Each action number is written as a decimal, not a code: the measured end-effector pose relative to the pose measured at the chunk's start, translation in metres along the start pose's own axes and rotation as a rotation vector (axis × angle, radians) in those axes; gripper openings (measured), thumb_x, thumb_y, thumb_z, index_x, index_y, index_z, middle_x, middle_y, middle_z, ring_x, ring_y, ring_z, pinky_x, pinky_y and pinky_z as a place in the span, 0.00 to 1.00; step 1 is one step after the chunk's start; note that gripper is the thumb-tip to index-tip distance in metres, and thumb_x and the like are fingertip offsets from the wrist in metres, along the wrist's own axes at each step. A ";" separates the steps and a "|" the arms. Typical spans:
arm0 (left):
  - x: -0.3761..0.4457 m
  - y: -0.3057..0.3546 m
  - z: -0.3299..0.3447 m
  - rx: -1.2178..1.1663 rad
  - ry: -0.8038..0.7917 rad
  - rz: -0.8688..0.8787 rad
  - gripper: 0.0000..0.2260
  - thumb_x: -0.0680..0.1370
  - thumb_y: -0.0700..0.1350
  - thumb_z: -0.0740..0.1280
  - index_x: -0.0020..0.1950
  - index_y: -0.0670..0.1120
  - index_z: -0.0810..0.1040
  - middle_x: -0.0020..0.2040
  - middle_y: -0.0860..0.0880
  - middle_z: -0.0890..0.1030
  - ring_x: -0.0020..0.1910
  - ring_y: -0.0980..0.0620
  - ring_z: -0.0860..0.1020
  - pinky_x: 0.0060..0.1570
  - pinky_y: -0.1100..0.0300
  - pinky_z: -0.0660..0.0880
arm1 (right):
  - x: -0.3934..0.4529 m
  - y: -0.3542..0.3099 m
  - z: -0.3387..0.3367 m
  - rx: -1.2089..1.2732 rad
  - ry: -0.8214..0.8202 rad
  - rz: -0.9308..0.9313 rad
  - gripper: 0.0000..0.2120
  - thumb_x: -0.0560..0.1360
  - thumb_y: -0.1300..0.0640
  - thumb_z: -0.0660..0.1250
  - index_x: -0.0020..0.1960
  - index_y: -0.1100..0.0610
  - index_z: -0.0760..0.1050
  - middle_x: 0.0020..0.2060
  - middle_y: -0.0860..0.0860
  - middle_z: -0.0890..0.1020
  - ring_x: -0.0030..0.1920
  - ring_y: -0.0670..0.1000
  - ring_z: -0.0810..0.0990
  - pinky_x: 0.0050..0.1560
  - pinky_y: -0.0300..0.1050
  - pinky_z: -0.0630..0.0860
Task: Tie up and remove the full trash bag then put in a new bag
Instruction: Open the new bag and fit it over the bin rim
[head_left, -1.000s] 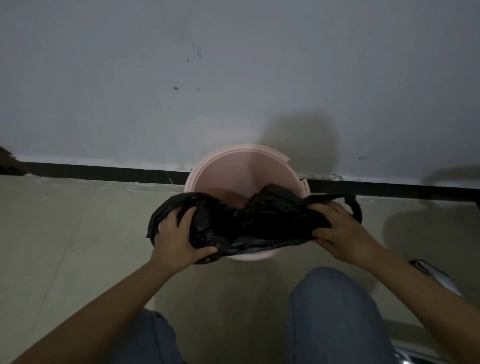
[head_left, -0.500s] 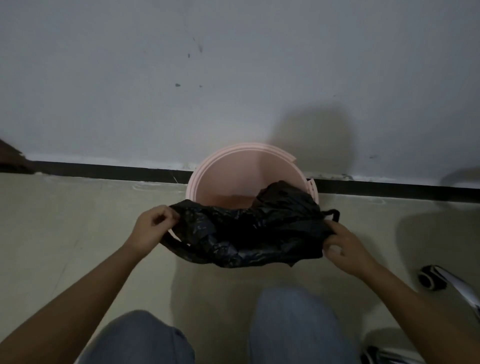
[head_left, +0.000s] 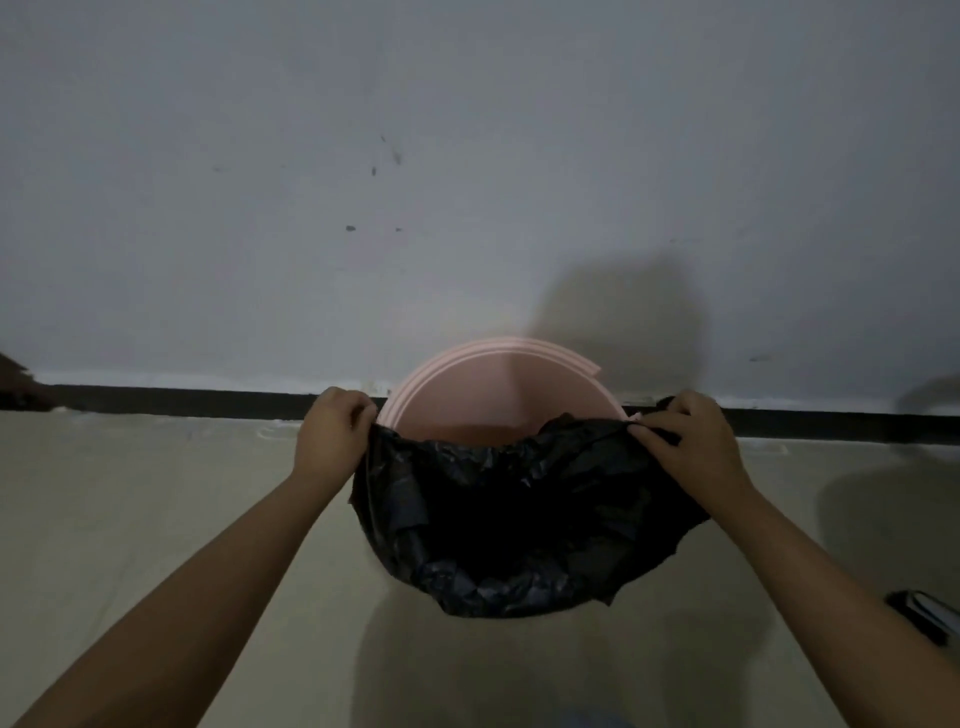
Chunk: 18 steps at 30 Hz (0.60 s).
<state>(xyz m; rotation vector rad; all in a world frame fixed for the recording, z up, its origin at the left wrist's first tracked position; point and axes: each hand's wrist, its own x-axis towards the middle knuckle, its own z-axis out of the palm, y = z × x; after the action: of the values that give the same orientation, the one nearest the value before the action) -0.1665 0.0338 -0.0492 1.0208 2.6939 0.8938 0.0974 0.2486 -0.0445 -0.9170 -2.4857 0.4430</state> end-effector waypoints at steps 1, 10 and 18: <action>0.003 0.001 0.002 0.001 -0.006 -0.012 0.07 0.76 0.35 0.62 0.44 0.33 0.78 0.44 0.32 0.79 0.48 0.38 0.75 0.41 0.59 0.61 | 0.008 -0.001 0.002 0.053 0.039 0.077 0.06 0.67 0.63 0.73 0.39 0.66 0.82 0.30 0.62 0.74 0.35 0.61 0.76 0.39 0.41 0.61; -0.032 -0.009 0.007 0.013 -0.134 0.215 0.20 0.70 0.51 0.56 0.39 0.37 0.79 0.51 0.31 0.77 0.54 0.40 0.73 0.55 0.61 0.64 | 0.036 0.011 0.022 0.115 -0.014 0.331 0.08 0.73 0.62 0.68 0.48 0.65 0.81 0.47 0.68 0.77 0.51 0.62 0.75 0.41 0.39 0.61; -0.011 0.016 0.002 0.230 -0.202 0.141 0.11 0.77 0.40 0.61 0.55 0.35 0.74 0.51 0.33 0.75 0.51 0.36 0.75 0.48 0.48 0.72 | 0.065 0.000 0.026 0.016 0.029 0.122 0.04 0.66 0.69 0.72 0.41 0.68 0.81 0.41 0.70 0.78 0.46 0.68 0.76 0.50 0.54 0.71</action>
<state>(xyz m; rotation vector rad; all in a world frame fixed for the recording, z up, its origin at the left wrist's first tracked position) -0.1486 0.0372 -0.0424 1.2850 2.6211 0.4750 0.0407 0.2886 -0.0469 -1.0658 -2.4049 0.4847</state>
